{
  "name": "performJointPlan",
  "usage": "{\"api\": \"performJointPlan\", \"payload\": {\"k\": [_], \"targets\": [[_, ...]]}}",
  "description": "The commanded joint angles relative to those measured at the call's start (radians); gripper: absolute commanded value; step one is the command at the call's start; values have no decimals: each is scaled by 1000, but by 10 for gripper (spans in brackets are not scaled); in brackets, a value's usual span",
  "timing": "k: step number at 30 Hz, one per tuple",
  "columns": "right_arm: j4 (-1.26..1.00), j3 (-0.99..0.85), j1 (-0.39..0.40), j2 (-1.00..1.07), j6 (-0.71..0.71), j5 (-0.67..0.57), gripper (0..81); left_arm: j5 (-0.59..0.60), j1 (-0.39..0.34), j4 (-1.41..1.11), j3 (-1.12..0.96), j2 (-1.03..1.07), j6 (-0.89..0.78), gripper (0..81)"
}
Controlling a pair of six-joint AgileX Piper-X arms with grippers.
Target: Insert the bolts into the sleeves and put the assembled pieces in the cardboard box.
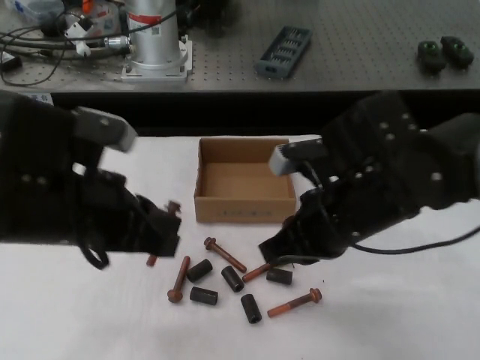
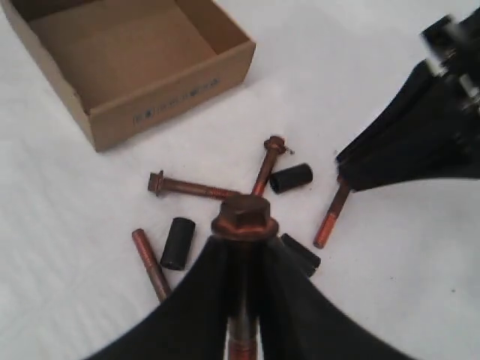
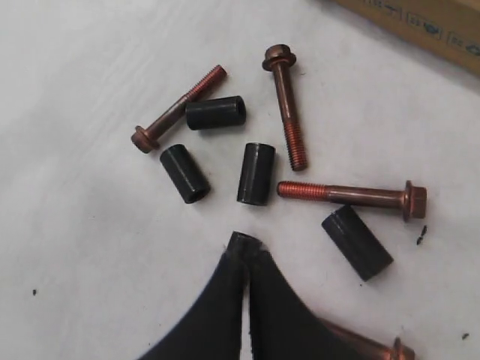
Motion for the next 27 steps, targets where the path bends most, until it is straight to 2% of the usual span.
{"api": "performJointPlan", "payload": {"k": [1, 7, 10, 13, 16, 17, 22, 27], "targets": [[1, -54, 17, 58, 4, 41, 37, 53, 12, -42, 1, -61, -33, 6], [72, -141, 57, 158, 24, 107, 37, 151, 15, -49, 1, -150, -33, 6], [91, -174, 82, 202, 27, 131, 3, 181, 15, -49, 1, -169, -37, 6], [121, -205, 98, 238, 36, 147, 130, 223, 15, -67, 1, -171, -58, 6], [148, -230, 108, 273, 73, 175, 349, 223, 15, -87, 1, -171, -78, 6], [158, -235, 108, 282, 82, 178, 379, 223, 15, -92, 1, -171, -81, 6], [208, -236, 108, 298, 114, 180, 307, 223, 15, -119, 1, -171, -93, 6], [209, -236, 108, 298, 114, 180, 305, 223, 15, -125, 1, -171, -95, 6]]}}
